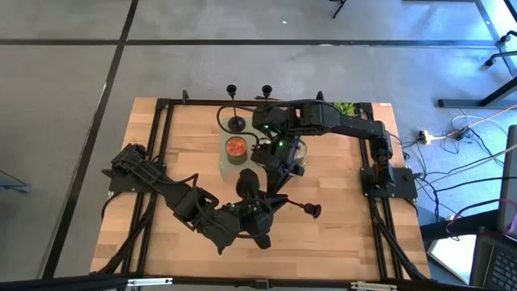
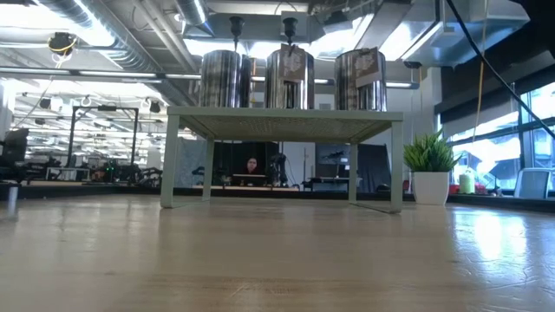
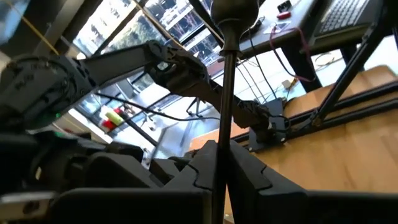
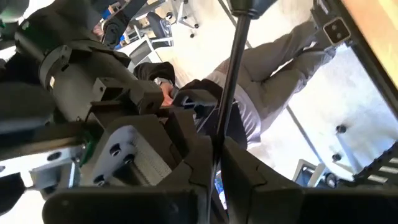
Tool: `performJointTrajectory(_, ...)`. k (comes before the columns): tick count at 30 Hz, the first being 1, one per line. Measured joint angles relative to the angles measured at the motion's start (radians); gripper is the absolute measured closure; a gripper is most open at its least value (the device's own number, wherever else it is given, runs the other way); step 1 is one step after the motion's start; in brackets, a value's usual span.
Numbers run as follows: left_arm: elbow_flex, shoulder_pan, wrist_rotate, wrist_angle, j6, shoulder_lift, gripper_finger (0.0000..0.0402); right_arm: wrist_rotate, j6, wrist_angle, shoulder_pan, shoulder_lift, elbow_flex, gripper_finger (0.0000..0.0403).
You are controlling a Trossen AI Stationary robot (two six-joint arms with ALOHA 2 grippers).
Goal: Pick & Place candle stick holders
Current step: Put the candle holder on the shelf aligned with the other candle holder
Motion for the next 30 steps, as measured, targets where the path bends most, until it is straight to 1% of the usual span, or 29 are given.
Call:
performJointTrajectory(7,0.008,-0.017,-0.009,-0.02,-0.168,-0.002,0.039,0.082,-0.07,0.065,0.004,-0.001,0.0,0.0379)
performJointTrajectory(8,0.009,-0.019,0.007,-0.017,-0.197,-0.003,0.039,0.105,-0.088,0.082,0.005,-0.003,0.0,0.038)
performJointTrajectory(9,0.012,-0.023,0.075,0.012,-0.234,-0.001,0.039,0.15,-0.107,0.121,0.004,-0.004,0.002,0.0381)
performJointTrajectory(11,0.008,-0.033,0.141,-0.007,-0.28,0.002,0.039,0.189,-0.127,0.146,-0.007,-0.004,0.003,0.038)
performJointTrajectory(13,0.008,-0.035,0.212,0.01,-0.342,0.005,0.039,0.207,-0.134,0.205,-0.008,-0.002,0.003,0.038)
performJointTrajectory(15,0.01,-0.03,0.234,0.014,-0.406,0.003,0.039,0.211,-0.153,0.274,0.0,-0.003,0.002,0.0379)
performJointTrajectory(17,0.011,-0.031,0.231,0.011,-0.468,0.002,0.039,0.229,-0.176,0.352,-0.003,-0.004,0.002,0.0378)
performJointTrajectory(20,0.01,-0.048,0.196,0.012,-0.518,0.002,0.039,0.283,-0.211,0.466,-0.01,-0.01,0.002,0.0378)
performJointTrajectory(23,0.01,-0.075,0.134,0.027,-0.542,-0.01,0.039,0.305,-0.273,0.579,-0.004,-0.017,0.002,0.0378)
performJointTrajectory(25,0.01,-0.093,0.087,0.036,-0.568,-0.02,0.039,0.349,-0.333,0.651,-0.006,-0.026,0.003,0.0377)
performJointTrajectory(27,0.01,-0.119,0.024,0.038,-0.592,-0.028,0.0391,0.394,-0.398,0.738,-0.011,-0.032,0.003,0.0377)
performJointTrajectory(30,0.01,-0.166,-0.092,0.041,-0.628,-0.033,0.0391,0.404,-0.486,0.907,-0.008,-0.032,0.003,0.0377)
